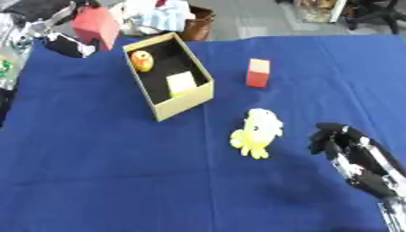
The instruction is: Pick up objects on the table and place them in the box.
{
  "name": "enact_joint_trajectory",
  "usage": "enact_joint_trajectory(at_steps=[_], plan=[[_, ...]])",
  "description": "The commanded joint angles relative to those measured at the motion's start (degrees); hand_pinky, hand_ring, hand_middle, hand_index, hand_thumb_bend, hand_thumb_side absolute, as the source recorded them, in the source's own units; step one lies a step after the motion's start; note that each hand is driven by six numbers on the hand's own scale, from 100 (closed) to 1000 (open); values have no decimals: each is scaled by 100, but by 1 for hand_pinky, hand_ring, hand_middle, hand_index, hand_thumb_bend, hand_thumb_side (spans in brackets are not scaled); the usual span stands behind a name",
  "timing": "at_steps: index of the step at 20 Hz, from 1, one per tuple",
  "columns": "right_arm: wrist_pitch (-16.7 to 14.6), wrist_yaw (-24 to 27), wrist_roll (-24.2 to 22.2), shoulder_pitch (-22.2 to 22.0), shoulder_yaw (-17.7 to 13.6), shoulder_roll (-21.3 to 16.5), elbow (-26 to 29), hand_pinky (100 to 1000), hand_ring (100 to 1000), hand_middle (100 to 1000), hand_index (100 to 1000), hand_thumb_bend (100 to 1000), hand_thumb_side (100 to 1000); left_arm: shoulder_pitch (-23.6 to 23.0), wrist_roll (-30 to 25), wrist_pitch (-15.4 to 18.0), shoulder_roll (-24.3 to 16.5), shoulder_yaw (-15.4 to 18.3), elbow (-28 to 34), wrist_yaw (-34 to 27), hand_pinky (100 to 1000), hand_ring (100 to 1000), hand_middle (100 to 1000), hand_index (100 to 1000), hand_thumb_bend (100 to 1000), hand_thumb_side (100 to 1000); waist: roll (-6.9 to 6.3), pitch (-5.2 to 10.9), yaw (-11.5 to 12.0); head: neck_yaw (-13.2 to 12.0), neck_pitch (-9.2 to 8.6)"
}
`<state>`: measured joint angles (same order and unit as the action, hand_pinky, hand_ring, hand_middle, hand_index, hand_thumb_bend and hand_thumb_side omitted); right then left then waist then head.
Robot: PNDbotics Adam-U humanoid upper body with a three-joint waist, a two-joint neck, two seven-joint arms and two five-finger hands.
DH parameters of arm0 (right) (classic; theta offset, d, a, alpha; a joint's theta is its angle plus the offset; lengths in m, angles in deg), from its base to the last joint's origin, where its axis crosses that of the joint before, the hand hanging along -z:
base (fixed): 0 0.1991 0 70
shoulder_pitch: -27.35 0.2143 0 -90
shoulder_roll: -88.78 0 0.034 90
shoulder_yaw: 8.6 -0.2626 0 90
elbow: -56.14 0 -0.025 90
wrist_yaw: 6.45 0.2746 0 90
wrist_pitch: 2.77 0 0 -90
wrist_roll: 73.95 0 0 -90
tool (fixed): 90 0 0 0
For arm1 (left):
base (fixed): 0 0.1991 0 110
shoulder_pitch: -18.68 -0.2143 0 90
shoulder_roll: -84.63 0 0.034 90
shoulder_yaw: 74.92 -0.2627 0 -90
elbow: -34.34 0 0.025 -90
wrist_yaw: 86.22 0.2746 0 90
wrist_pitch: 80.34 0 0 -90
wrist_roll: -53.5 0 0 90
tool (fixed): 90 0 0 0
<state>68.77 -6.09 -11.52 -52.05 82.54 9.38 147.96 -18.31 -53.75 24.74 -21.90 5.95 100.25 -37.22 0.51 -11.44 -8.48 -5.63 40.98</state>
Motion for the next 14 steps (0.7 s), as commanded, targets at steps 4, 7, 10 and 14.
enact_joint_trajectory(at_steps=[4, 7, 10, 14], plan=[[-23, 11, -61, 64, 22, -66, 24, 605, 627, 632, 827, 100, 455, 325, -267, 53, 413, -331, -63, -65, 765, 598, 531, 797, 100, 259, 33, 181, -51, 26, -55], [-24, 16, -70, 64, 32, -57, 19, 605, 627, 632, 827, 100, 455, 409, -275, 80, 660, -399, -300, -26, 765, 601, 534, 804, 100, 259, 36, 185, -78, 25, -52], [-22, 19, -87, 63, 49, -51, 14, 605, 627, 632, 827, 100, 455, 469, -207, 111, 864, -460, -446, 57, 766, 605, 539, 808, 100, 258, 35, 184, -101, 30, -53], [-20, 28, -105, 66, 61, -38, 14, 605, 626, 632, 827, 100, 454, 494, -87, 130, 1076, -513, -632, 249, 766, 608, 546, 819, 100, 261, 35, 179, -148, 14, -55]])
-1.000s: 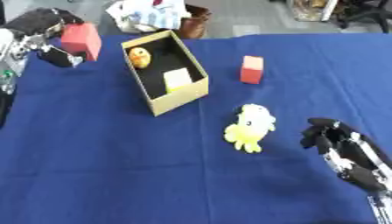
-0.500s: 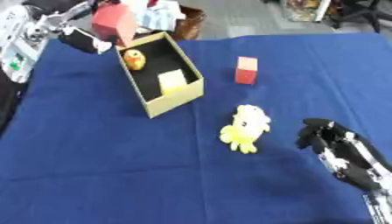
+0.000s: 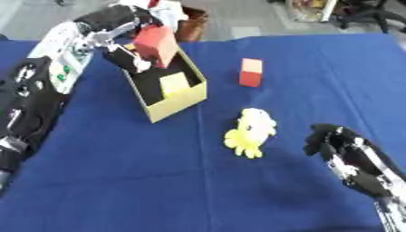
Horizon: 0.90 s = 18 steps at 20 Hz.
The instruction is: Pick up objects on the table and place them in the box.
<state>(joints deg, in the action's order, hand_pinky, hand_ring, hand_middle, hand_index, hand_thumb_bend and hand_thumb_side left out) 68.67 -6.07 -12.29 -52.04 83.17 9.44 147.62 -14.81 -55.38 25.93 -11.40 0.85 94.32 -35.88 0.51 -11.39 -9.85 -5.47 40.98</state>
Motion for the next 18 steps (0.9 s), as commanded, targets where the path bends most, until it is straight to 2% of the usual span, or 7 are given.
enact_joint_trajectory(at_steps=[1, 4, 10, 12, 13, 16, 18], plan=[[-10, 27, -29, 64, -3, -44, 47, 605, 626, 632, 827, 100, 454, 137, 79, 28, 61, -18, -81, 147, 767, 609, 548, 821, 100, 262, 33, 171, -21, -1, -53], [-6, 28, -27, 60, -4, -46, 46, 605, 626, 632, 827, 100, 453, 123, 2, 119, 115, -80, -133, 164, 771, 621, 567, 832, 100, 266, 21, 164, -34, 11, -49], [4, 25, -44, 59, 2, -33, 49, 605, 626, 632, 827, 100, 453, 94, -318, 295, 114, -177, -124, 344, 792, 696, 681, 886, 100, 291, 6, 165, -44, 30, -53], [2, 23, -40, 55, -6, -36, 46, 605, 626, 632, 827, 100, 454, 78, -435, 372, 86, -190, -112, 427, 809, 745, 763, 913, 192, 320, 7, 168, -44, 40, -54], [1, 22, -38, 55, -9, -37, 45, 605, 626, 632, 827, 100, 454, 77, -491, 411, 66, -194, -82, 482, 820, 766, 797, 925, 273, 347, 7, 169, -41, 44, -54], [1, 21, -42, 55, -10, -33, 45, 605, 626, 633, 827, 100, 455, 74, -555, 517, -23, -179, 115, 656, 844, 800, 846, 940, 328, 551, 2, 175, -30, 53, -65], [1, 20, -47, 55, -11, -33, 45, 605, 626, 633, 827, 100, 455, 60, -524, 549, -99, -155, 282, 710, 854, 814, 865, 946, 363, 631, 0, 178, -21, 64, -70]])
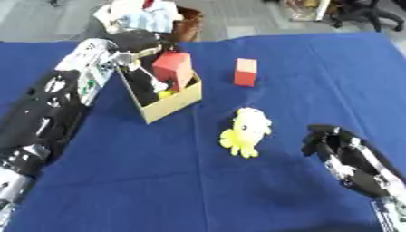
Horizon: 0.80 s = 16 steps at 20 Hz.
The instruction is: Pick up objects on the table and place them in the box.
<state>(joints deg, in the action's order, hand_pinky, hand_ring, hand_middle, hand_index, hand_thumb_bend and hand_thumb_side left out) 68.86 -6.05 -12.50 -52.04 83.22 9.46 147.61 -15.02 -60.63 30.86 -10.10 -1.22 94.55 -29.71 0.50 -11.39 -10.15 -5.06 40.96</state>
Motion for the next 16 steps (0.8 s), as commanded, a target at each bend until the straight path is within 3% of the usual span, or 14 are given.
enact_joint_trajectory(at_steps=[1, 4, 9, 13, 16], plan=[[-18, 17, -27, 56, -18, -34, 45, 605, 626, 633, 827, 100, 455, 72, 18, 61, -266, 62, 337, 99, 861, 822, 877, 951, 382, 667, 0, 179, 12, 26, -71], [-17, 12, -21, 52, -29, -42, 42, 605, 626, 633, 827, 100, 455, 53, 65, 51, -406, 96, 603, 98, 865, 830, 889, 952, 441, 625, -5, 185, 27, 40, -75], [-17, 11, -29, 57, -26, -31, 43, 605, 626, 633, 827, 100, 457, 3, 172, -47, -483, 123, 722, 196, 866, 830, 888, 953, 403, 588, -4, 194, 35, 49, -92], [-35, 1, -19, 113, -43, -91, 34, 606, 626, 634, 828, 100, 459, -67, 344, -184, -612, 279, 913, -97, 860, 813, 849, 943, 278, 471, 9, 203, 42, 64, -102], [-111, -18, -30, 326, -34, -284, 5, 609, 628, 639, 832, 100, 464, -221, 502, -362, -844, 460, 1336, -757, 855, 785, 792, 922, 120, 361, 21, 217, 76, 107, -93]])
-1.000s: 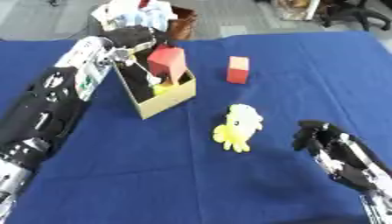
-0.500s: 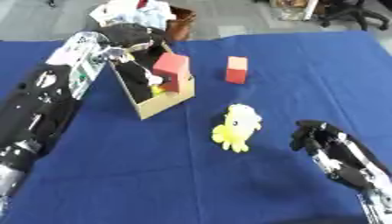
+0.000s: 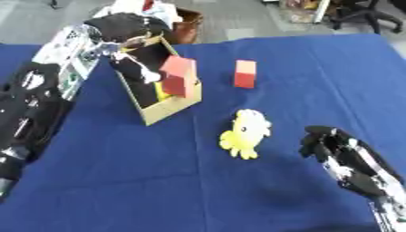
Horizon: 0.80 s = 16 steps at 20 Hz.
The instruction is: Pick up objects on the table and place them in the box.
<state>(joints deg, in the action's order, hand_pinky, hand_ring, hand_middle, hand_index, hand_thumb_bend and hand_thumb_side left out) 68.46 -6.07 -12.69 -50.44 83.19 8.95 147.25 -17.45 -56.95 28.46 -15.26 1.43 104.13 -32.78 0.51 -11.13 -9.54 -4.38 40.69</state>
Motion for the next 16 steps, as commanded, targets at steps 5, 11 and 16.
enact_joint_trajectory(at_steps=[5, 11, 16], plan=[[-297, -66, -84, 709, 67, -675, -125, 617, 634, 650, 845, 100, 449, -635, 381, -614, -859, 476, 1494, -2016, 850, 749, 726, 902, 100, 312, 45, 202, 104, 133, -53], [-693, -354, -385, 1421, 461, -1176, -617, 642, 673, 698, 884, 100, 364, -1829, 594, -1180, -1136, 839, 2660, -3836, 850, 726, 677, 895, 100, 423, 104, 201, 242, 262, -52], [-1166, -867, -835, 2134, 897, -1508, -1340, 701, 777, 798, 939, 100, 218, -2720, 708, -1464, -1029, 1126, 3416, -4835, 846, 709, 647, 886, 100, 496, 136, 223, 332, 371, -58]])
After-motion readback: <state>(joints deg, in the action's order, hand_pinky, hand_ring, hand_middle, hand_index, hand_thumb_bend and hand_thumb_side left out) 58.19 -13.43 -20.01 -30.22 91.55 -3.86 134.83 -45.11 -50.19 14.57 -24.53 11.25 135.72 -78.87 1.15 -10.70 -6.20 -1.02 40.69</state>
